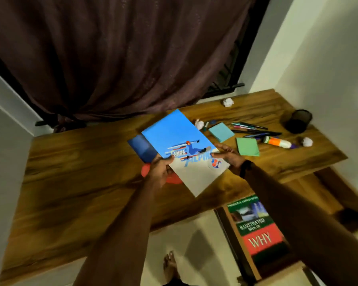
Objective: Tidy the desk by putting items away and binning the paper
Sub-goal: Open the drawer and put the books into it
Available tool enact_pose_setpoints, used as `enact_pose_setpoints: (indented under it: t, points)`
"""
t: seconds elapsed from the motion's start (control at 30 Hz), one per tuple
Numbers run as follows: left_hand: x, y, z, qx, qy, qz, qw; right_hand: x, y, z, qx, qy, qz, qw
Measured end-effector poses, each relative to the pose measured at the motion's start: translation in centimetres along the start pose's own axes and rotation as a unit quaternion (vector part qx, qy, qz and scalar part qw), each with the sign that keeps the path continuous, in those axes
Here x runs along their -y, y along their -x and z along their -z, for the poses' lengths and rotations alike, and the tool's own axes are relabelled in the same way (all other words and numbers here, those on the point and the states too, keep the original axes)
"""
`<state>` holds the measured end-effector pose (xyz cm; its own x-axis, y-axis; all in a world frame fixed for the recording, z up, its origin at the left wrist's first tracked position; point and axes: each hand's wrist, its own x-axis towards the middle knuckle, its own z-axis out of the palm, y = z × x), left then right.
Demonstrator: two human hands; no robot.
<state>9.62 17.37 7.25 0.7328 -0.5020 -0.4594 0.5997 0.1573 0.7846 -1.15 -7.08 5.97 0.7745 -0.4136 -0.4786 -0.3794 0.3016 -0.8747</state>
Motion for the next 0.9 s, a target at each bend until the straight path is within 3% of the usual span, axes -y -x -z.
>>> enact_pose_setpoints:
  t: [0.13,0.27,0.43,0.57,0.63,0.77,0.8,0.9]
  points:
    - [4.7,2.6,-5.7,0.104,-0.076,0.071,0.989,-0.8,4.0,6.9,0.092,0.069,-0.013,0.993]
    - [11.7,5.1,-11.1,0.153,-0.136,0.112,0.972,-3.2,8.1,14.2,0.099,0.072,0.015,0.992]
    - [20.5,8.6,-16.9,0.076,-0.249,0.118,0.958,-8.7,13.3,25.2,0.094,0.075,-0.007,0.993]
    - [27.5,11.8,-19.3,-0.051,-0.311,0.084,0.945,-12.9,17.4,32.0,0.082,0.084,-0.076,0.99]
    - [30.4,12.6,-19.1,-0.09,-0.416,0.054,0.903,-14.3,18.7,34.3,0.084,0.111,-0.106,0.985]
    - [33.3,14.2,-19.0,-0.173,-0.64,-0.058,0.746,-15.1,19.1,36.9,0.043,0.091,-0.105,0.989]
    - [33.5,14.5,-19.3,-0.2,-0.646,-0.074,0.733,-15.0,18.9,37.0,0.028,0.088,-0.098,0.991]
    - [34.1,14.6,-20.1,-0.204,-0.632,-0.027,0.747,-15.3,17.2,37.3,-0.017,0.116,-0.067,0.991]
